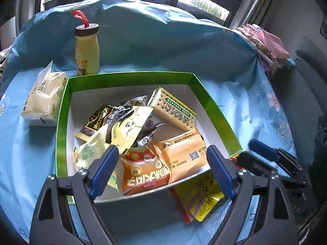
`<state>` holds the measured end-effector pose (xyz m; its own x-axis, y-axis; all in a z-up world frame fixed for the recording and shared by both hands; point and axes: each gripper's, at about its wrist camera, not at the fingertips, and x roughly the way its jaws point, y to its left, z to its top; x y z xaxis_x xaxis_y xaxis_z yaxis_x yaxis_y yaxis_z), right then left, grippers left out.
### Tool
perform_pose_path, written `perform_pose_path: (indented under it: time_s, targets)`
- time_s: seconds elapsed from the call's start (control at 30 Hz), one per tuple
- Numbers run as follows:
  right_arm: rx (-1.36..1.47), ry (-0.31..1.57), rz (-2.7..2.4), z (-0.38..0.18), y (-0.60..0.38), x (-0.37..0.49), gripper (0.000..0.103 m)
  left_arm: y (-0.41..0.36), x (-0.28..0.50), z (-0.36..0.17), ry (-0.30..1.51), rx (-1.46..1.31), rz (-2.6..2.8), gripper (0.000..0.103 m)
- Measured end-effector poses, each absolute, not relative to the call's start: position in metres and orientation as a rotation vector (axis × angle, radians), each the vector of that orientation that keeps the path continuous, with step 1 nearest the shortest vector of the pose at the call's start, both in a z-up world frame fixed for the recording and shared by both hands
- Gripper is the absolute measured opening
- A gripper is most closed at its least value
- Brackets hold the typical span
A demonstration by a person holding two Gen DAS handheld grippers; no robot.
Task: Organize snacks
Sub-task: 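Withdraw the right gripper from the box toward the yellow candy bag, then move the right gripper onto the yellow candy bag and close on it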
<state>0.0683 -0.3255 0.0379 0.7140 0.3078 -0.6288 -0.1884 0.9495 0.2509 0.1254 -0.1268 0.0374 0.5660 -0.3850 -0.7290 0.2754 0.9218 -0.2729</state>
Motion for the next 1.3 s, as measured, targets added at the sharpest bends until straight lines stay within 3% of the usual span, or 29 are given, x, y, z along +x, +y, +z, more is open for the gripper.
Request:
perform_pose_path:
  time_s: [0.43, 0.97, 1.3]
  targets:
    - [0.255, 0.722, 0.185, 0.036, -0.375, 0.017, 0.060, -0.124, 0.079, 0.045, 0.915, -0.215, -0.464, 0.088]
    - [0.336, 0.783, 0.181, -0.003, -0.394, -0.004, 0.060, -0.141, 0.065, -0.004, 1.146, -0.524, -0.672, 0.088]
    - [0.333, 0.803, 0.197, -0.015, -0.398, 0.014, 0.060, -0.150, 0.080, -0.026, 1.206, -0.571, -0.684, 0.088]
